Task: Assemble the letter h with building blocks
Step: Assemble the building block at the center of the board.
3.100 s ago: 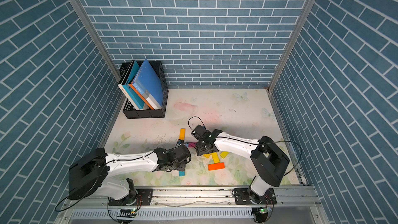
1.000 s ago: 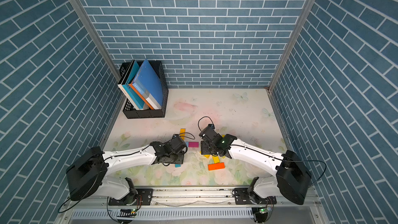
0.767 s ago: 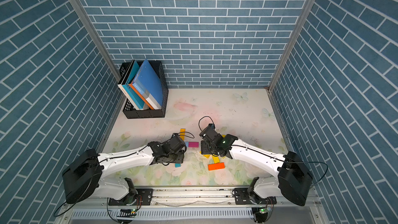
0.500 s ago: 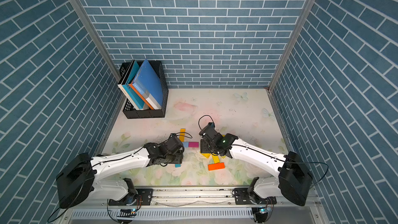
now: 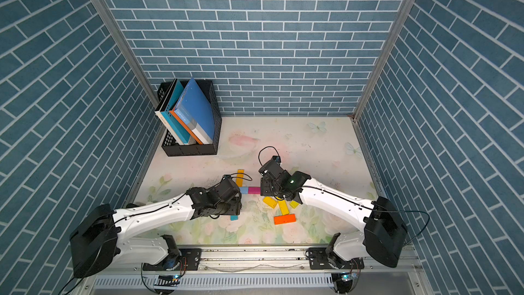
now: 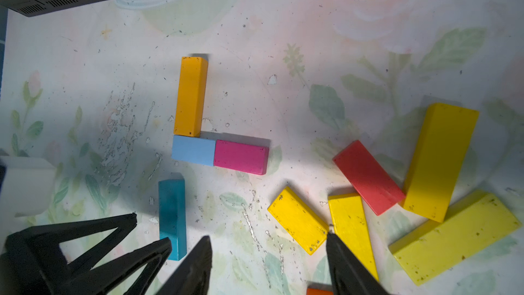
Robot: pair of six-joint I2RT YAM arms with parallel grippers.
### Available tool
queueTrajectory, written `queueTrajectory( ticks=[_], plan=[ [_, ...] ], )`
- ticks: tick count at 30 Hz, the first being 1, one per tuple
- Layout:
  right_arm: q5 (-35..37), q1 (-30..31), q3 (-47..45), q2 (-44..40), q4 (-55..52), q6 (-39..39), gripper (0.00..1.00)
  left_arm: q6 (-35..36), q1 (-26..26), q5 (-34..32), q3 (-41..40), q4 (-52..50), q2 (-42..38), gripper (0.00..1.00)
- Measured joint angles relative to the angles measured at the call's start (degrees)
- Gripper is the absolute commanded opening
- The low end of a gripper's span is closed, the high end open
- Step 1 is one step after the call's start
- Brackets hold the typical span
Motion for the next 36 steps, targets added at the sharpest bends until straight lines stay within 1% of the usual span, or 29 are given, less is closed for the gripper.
queueTrajectory(
  ticks=[2,5,8,12,17,22,24,28,32,36],
  plan=[
    [0.4,0.0,0.0,-0.1,-0.2,0.3,0.65,0.4,0.0,0.0,1.3,0.2,1.3,0.71],
    [0.8,-0.1,-0.5,-0.8,-0.2,0.7,0.65,0.6,0.0,-0.1,1.8,1.1,3.3,0.67],
    [0.9,-0.1,-1.7,-1.9,-0.2,1.4,0.65,0.8,-0.2,0.1,1.8,1.4,5.6,0.65],
    [0.9,-0.1,-2.8,-2.9,-0.2,1.4,0.65,0.2,-1.4,-1.0,1.8,1.4,7.3,0.69],
    [1.3,-0.1,-3.6,-3.5,-0.3,1.4,0.65,-0.6,-1.9,-3.0,1.4,1.6,7.2,0.69],
    [1.7,-0.1,-4.5,-4.1,-0.6,1.5,0.64,-1.0,-1.9,-4.2,1.4,2.2,9.6,0.59],
    [2.0,-0.1,-4.8,-4.9,-1.1,1.9,0.64,-1.1,-1.9,-4.1,1.4,2.7,11.1,0.52],
    [2.6,-0.1,-5.4,-6.9,-1.6,2.4,0.61,-0.7,-1.9,-4.6,3.3,2.4,13.6,0.42],
    [3.1,-0.1,-5.7,-8.6,-2.0,3.3,0.61,-0.4,-1.7,-5.1,5.3,2.4,15.5,0.32],
    [3.5,-0.1,-6.4,-10.0,-2.6,3.5,0.61,-0.1,-1.3,-5.1,6.9,2.7,16.7,0.28]
  ],
)
